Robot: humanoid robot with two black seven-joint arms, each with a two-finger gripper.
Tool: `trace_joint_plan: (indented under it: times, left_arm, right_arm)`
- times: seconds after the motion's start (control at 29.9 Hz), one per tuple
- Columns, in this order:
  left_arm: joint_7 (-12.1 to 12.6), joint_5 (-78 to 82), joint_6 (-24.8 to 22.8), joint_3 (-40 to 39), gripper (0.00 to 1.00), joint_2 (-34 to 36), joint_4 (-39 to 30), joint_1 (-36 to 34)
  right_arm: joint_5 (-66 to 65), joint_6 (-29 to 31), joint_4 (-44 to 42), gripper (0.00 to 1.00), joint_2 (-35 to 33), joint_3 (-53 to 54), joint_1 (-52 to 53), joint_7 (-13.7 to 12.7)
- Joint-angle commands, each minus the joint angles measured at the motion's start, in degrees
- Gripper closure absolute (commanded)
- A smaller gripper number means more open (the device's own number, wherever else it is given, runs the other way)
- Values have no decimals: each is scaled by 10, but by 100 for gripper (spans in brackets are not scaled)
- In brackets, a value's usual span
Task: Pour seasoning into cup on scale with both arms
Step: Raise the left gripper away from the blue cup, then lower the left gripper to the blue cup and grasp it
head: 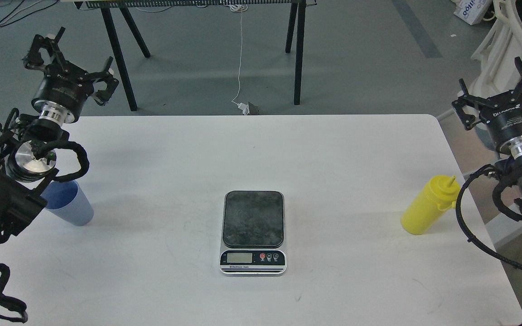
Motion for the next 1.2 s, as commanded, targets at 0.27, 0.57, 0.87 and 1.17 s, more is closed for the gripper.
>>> trace_joint_plan:
  times: [0.27,0.57,0.87,1.17]
  left_arm:
    - [0,0,0,-5,0,33,-37,-3]
    - [-33,170,0,0,0,174,-132,-3]
    - [-43,461,0,18,3,337,-375,10]
    - [-49,756,79,98,10,395,-412,24]
  right_arm:
    - [0,0,5,0,-1,2,0,0]
    - [0,0,35,0,-12,4,-21,1]
    - [0,0,35,0,-14,23,-36,1]
    - [-1,0,34,0,-14,24,-57,1]
